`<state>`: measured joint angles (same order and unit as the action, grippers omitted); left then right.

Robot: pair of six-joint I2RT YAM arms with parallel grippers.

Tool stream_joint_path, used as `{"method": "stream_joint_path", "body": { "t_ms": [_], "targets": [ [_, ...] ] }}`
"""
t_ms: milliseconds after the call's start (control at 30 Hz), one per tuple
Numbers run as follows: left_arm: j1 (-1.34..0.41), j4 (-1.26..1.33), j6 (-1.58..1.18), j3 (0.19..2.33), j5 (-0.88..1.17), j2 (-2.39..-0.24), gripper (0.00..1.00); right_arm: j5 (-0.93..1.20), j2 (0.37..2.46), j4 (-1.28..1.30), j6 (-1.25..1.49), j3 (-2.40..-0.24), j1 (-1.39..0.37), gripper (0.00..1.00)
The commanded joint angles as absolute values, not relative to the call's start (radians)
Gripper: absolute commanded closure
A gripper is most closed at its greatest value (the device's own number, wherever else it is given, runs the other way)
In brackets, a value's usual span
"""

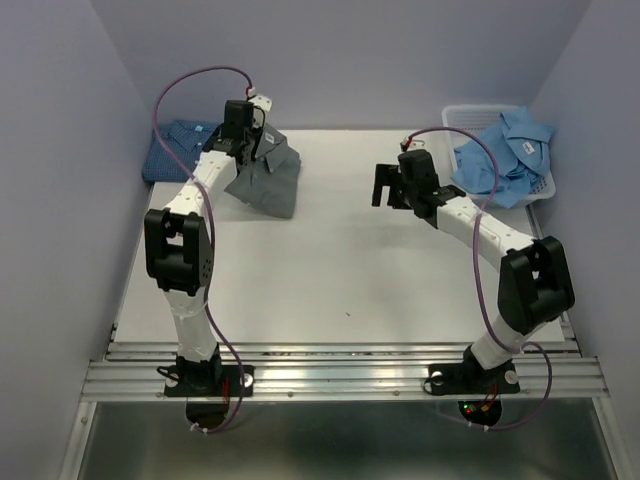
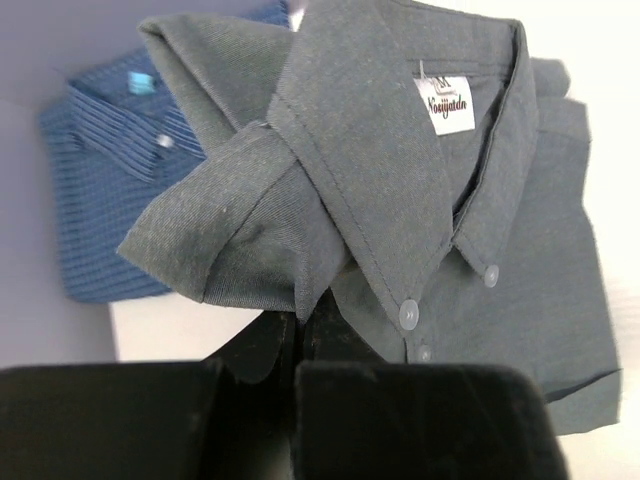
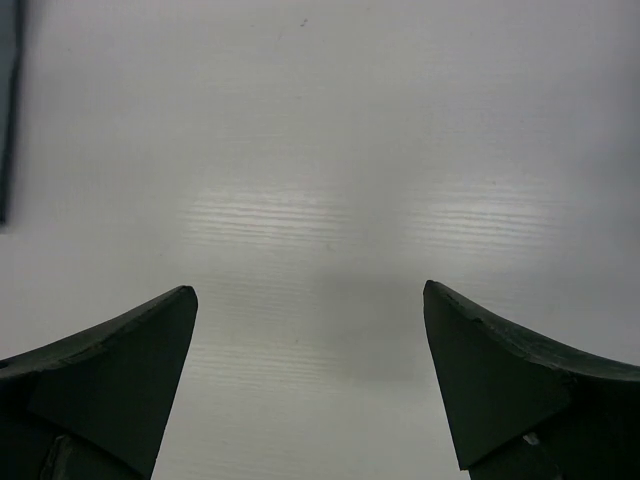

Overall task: Fold and stack the long sleeve shirts
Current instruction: Neatly place the folded shirt to the corner

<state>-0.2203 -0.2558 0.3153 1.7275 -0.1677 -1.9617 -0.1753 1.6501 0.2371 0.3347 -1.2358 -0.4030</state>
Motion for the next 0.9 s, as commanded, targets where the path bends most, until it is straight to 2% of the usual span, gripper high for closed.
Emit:
{"method": "stream_joint_path", "body": {
  "t_ms": [0,400,600,767,867],
  "targets": [
    [-0.175,-0.181,0.474,1.828,-0.186,-1.916,1.0,-0.281,1.617,0.218,0.302,-1.229,-0.394,0.0],
    [-0.097,-0.282,0.483,2.092,-0.02,-1.986,1.0,-0.27,1.597,0.204,0.304,-1.223,-0.394,0.0],
    [-0.071,-0.236,0.448,2.123,-0.005,-2.014,1.0,-0.285,1.574,0.202,0.305,-1.209,-0.394,0.0],
    [-0.023,-0.287,0.371,2.249,0.047,-2.144,1.0,-0.304,1.572,0.212,0.305,-1.204,-0.394,0.0],
    [0.02,-0.27,0.328,2.299,0.011,-2.213,1.0,-0.299,1.578,0.235,0.313,-1.219,-0.394,0.0]
  ]
}}
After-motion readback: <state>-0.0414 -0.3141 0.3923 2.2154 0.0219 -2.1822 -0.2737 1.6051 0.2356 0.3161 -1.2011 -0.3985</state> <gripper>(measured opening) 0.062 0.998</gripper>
